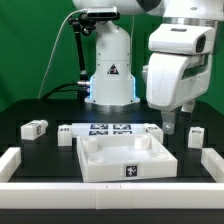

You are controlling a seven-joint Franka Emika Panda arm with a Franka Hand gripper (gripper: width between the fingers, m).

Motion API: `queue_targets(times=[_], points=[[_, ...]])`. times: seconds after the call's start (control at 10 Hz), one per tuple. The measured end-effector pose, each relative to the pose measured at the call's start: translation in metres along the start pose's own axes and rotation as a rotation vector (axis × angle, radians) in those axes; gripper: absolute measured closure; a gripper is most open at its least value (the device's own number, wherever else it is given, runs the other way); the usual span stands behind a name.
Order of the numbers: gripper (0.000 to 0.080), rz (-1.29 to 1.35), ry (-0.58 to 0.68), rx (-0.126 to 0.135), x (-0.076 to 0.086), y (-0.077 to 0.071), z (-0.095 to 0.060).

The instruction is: Assemble one leg

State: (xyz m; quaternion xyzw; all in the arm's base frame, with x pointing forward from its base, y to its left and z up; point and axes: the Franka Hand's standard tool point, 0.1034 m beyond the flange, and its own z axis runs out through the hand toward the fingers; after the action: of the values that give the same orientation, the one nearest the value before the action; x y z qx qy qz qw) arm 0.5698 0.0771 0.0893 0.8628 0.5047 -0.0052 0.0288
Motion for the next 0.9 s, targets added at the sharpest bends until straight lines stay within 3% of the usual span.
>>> queue_targets(times=[0.3, 0.7, 0.9], points=[[0.015, -0.276, 0.011, -0.007, -0.024, -0.007, 0.008], [0.015, -0.3, 0.006, -0.006, -0.026, -0.008, 0.01], [0.015, -0.463, 0.033, -0.034, -0.039, -0.011, 0.018]])
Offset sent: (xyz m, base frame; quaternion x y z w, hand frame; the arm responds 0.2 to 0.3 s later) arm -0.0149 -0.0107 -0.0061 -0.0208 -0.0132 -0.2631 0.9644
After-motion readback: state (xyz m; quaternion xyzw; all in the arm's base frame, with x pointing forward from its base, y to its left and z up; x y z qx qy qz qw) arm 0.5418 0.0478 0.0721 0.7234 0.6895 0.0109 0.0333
